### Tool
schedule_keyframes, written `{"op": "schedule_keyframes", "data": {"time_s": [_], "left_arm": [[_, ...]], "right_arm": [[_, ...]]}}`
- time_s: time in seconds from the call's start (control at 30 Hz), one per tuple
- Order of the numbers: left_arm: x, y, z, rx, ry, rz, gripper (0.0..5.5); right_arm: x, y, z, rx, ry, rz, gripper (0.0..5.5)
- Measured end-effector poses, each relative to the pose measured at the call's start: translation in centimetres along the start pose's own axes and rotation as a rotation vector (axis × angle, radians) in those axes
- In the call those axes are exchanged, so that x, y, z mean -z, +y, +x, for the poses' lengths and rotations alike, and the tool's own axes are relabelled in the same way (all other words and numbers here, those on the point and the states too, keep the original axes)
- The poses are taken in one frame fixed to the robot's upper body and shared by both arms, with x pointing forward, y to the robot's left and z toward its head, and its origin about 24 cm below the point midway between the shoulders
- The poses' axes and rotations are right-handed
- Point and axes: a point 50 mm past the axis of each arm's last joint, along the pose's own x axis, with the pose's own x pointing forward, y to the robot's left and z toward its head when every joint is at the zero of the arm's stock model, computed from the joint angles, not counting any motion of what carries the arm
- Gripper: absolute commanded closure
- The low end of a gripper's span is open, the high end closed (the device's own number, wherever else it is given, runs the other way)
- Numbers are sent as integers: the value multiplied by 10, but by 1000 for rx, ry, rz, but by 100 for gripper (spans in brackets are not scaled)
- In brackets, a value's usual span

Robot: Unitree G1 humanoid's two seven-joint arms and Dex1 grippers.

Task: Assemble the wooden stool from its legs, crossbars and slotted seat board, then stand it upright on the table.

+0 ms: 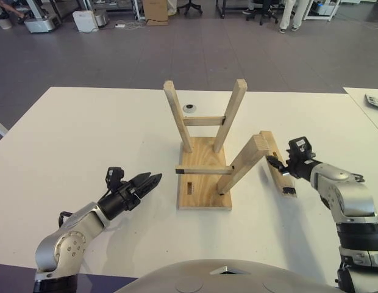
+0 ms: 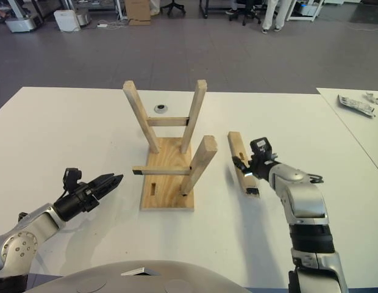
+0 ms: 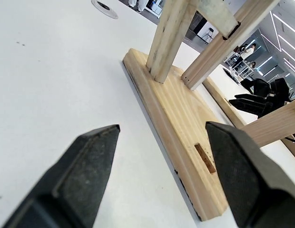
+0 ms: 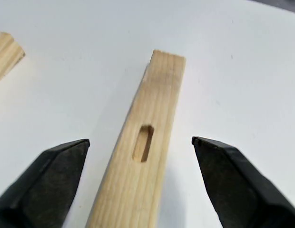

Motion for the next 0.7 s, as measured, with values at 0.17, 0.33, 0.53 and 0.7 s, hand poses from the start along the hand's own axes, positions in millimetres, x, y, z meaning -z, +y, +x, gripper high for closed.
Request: {"op": "schedule_keyframes", "data": {"time_s": [0.17,0.33,0.53,0.7], "left_arm": [[4,-3,-3,-36,-28,-7,217],[1,-5,-2,-59,-50,3,217],[-2,-5,-1,-126,-56,26,217],[-65,17,0,-197,-214,252,217]], "right_arm": [[30,14,-15,58,79,29,201],[39,8,-14,80,69,21,278],[38,2,-11,83,33,21,342],[5,-1,-2,19,-193,107,343]]}}
